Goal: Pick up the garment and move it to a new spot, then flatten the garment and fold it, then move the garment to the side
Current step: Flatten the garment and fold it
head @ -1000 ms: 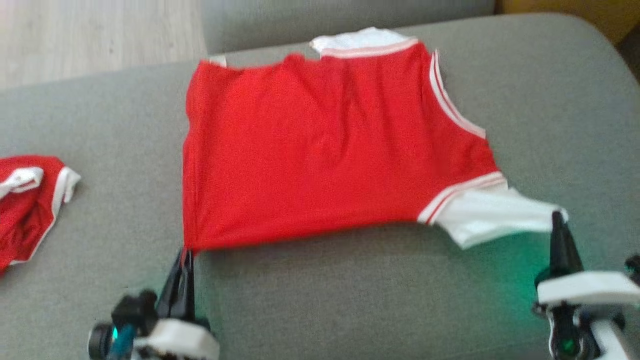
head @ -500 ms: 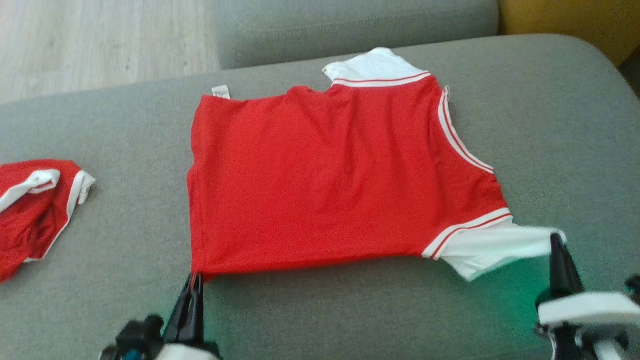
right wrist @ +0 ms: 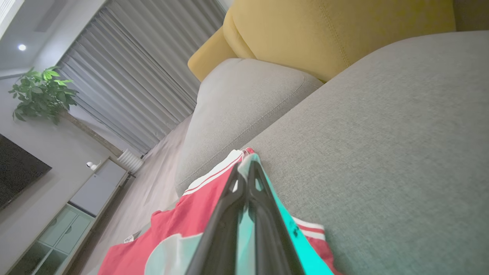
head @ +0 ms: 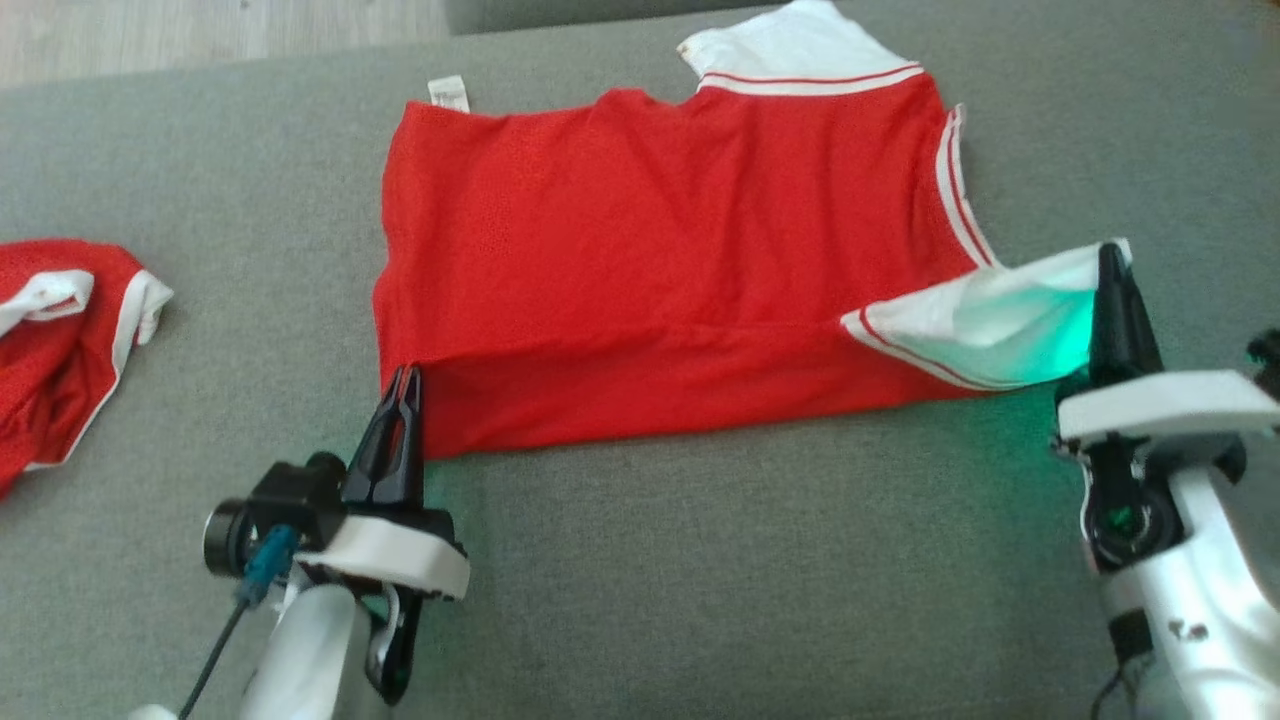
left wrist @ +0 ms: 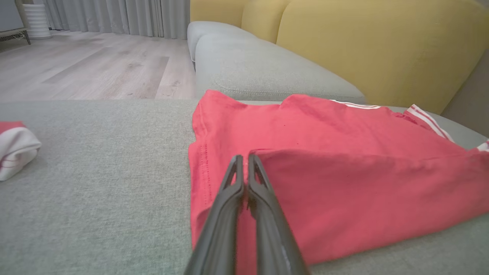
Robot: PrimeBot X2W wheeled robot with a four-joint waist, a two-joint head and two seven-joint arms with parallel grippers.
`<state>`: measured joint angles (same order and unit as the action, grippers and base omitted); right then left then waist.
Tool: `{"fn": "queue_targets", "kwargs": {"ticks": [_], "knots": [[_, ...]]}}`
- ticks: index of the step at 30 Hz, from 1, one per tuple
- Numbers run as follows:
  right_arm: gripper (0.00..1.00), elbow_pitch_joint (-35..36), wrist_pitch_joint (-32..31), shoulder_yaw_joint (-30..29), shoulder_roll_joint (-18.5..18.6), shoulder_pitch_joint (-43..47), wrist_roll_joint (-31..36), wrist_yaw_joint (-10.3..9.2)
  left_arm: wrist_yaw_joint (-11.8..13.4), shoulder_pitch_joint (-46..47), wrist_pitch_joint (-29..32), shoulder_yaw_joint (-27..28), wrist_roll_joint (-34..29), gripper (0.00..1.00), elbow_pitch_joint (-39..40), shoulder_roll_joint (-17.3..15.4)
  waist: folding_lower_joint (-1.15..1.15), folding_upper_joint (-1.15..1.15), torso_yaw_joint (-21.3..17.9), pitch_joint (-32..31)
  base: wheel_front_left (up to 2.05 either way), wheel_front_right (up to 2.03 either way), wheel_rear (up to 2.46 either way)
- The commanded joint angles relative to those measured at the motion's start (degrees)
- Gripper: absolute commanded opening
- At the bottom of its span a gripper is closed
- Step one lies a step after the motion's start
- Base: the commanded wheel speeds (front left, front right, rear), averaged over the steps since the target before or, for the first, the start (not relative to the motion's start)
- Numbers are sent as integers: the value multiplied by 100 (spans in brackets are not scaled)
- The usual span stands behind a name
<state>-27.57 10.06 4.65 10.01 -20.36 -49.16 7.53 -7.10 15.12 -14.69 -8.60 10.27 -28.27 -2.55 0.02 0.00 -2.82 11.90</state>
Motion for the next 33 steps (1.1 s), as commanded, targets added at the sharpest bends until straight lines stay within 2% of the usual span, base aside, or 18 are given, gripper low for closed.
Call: {"fn": "queue_targets", "kwargs": {"ticks": [1,10,11,12,13,14,15,17,19,24,29,33], "knots": [[0,92,43,104,49,-228,66,-4,-16,238,-30,159,-31,0,105,-33,-2,0,36,98,0,0,0],[0,-956,318,255,-18,-1222,400,-4,-21,933,-30,124,-247,0,-380,-33,-2,0,96,402,0,0,0],[19,-1054,352,274,-21,-1290,455,-4,-10,964,-30,133,-270,0,-454,-33,-2,0,101,413,0,0,0],[100,-1145,390,269,-25,-1354,517,-4,10,993,-30,146,-297,0,-515,-33,-2,0,105,424,0,0,0],[100,-1243,421,250,-33,-1408,584,-4,53,1014,-30,181,-308,21,-541,-33,-2,0,108,431,0,0,0],[100,-1314,443,284,-37,-1451,680,-4,103,1016,-30,222,-297,89,-563,-33,-2,0,112,432,0,0,0],[100,-1341,463,334,-21,-1482,816,-4,175,1008,-30,269,-306,100,-548,-33,-2,0,117,428,0,0,0],[100,-1281,486,335,32,-1495,1164,-4,356,934,-30,378,-340,100,-492,-33,-2,0,123,401,0,0,0],[100,-932,490,288,140,-1399,1857,-4,521,799,-30,471,-344,100,-412,-33,-2,0,127,360,0,0,0],[100,-335,492,-306,-164,-753,3051,-4,720,362,-30,499,-281,100,-173,-33,-2,0,155,140,0,0,0],[100,-13,493,-420,-407,-150,3860,-4,781,-76,-30,492,-252,100,23,-32,-2,0,183,-142,0,0,0],[100,22,493,-475,-541,202,4141,-4,792,-344,-30,499,-238,100,131,-32,-2,0,204,-357,0,0,0]]}}
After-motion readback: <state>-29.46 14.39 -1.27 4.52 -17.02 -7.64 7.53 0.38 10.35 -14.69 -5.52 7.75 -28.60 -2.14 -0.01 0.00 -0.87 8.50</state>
